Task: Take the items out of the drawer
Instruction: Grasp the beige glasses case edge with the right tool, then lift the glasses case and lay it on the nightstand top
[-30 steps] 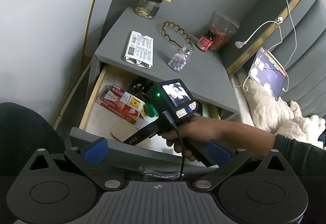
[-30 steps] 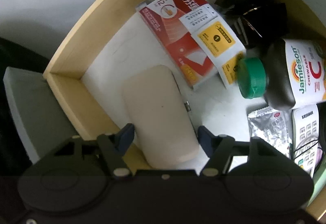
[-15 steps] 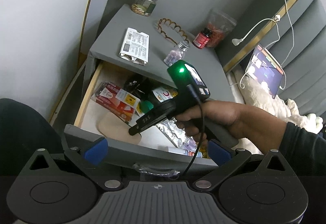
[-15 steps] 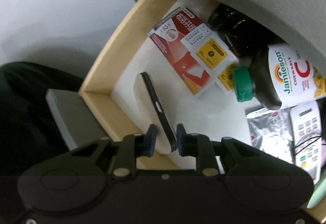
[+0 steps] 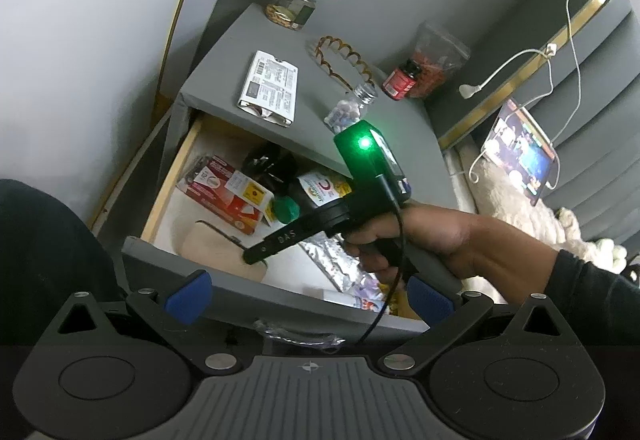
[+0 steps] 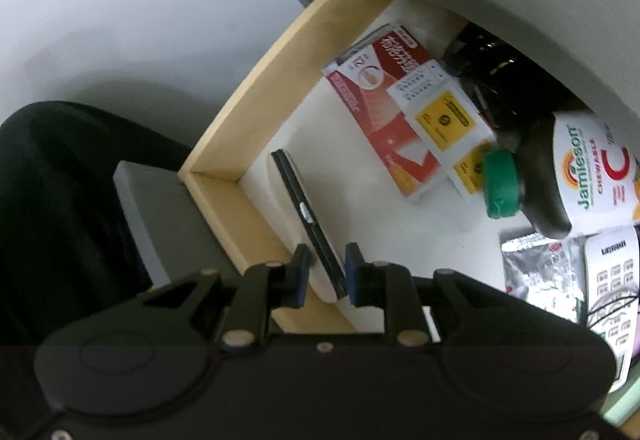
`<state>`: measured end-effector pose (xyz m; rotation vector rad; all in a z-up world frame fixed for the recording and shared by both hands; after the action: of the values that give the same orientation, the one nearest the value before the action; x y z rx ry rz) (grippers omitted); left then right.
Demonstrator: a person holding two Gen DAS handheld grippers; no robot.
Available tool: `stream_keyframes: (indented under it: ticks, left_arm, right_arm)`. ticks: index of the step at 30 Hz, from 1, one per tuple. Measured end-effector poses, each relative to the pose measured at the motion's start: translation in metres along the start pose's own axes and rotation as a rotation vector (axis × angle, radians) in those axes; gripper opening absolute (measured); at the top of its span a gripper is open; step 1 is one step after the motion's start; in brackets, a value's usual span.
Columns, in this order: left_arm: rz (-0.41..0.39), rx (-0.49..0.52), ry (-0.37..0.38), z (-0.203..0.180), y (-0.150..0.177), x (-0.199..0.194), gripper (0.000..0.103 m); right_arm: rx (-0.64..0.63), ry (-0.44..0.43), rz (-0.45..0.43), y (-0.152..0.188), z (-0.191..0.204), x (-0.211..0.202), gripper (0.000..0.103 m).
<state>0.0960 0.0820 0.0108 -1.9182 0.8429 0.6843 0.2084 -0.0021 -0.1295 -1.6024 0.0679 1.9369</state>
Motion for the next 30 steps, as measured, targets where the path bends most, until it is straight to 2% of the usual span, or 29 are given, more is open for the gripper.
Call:
stream_keyframes:
  ticks: [2, 3, 8, 10, 15, 19, 23, 25, 26, 30]
  left_arm:
    - [-0.004, -0.002, -0.006, 0.001, 0.000, 0.000, 0.103]
    - [-0.003, -0.005, -0.007, 0.002, -0.001, 0.000, 0.103]
    - [-0.003, -0.021, -0.006, 0.005, -0.003, 0.000, 0.103]
    - [-0.005, -0.020, -0.005, 0.005, -0.003, 0.000, 0.103]
    - [0.002, -0.033, -0.004, 0.008, -0.003, 0.001, 0.103]
    - [-0.004, -0.046, 0.001, 0.010, -0.004, -0.002, 0.103]
    - [-0.016, -0.057, 0.007, 0.011, -0.005, -0.004, 0.103]
    - [-0.011, -0.063, 0.010, 0.013, -0.005, -0.003, 0.103]
    - [0.001, -0.069, 0.012, 0.014, -0.004, -0.001, 0.103]
    - [0.003, -0.075, 0.011, 0.014, -0.004, 0.000, 0.103]
  right_arm:
    - [-0.009, -0.042, 0.028, 0.002, 0.002, 0.006, 0.023]
    - [-0.028, -0.033, 0.036, 0.002, 0.005, 0.010, 0.026]
    - [-0.117, 0.083, 0.067, -0.001, 0.015, 0.028, 0.028]
    - [-0.147, 0.118, 0.078, -0.003, 0.018, 0.035, 0.025]
    - [-0.168, 0.125, 0.038, -0.002, 0.020, 0.033, 0.020]
    - [-0.130, 0.179, -0.110, 0.011, 0.022, 0.006, 0.016]
    - [-0.045, 0.165, -0.266, 0.037, 0.032, -0.041, 0.016]
    - [0.005, 0.130, -0.375, 0.061, 0.052, -0.064, 0.016]
    - [0.026, 0.118, -0.407, 0.058, 0.066, -0.068, 0.016]
    - [0.269, -0.015, -0.637, 0.093, 0.043, -0.143, 0.016]
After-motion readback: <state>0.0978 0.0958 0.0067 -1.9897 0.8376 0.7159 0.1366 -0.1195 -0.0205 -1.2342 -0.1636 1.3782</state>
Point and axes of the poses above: each gripper's, at about its wrist camera, not at the fingertips, and x roughly the way its jaws point, z to its left, y to its underside, the point moved 3 cm from there along x, roughly the way its jaws point, and after that the axes turned 5 degrees about -y, right-handed, at the moved point
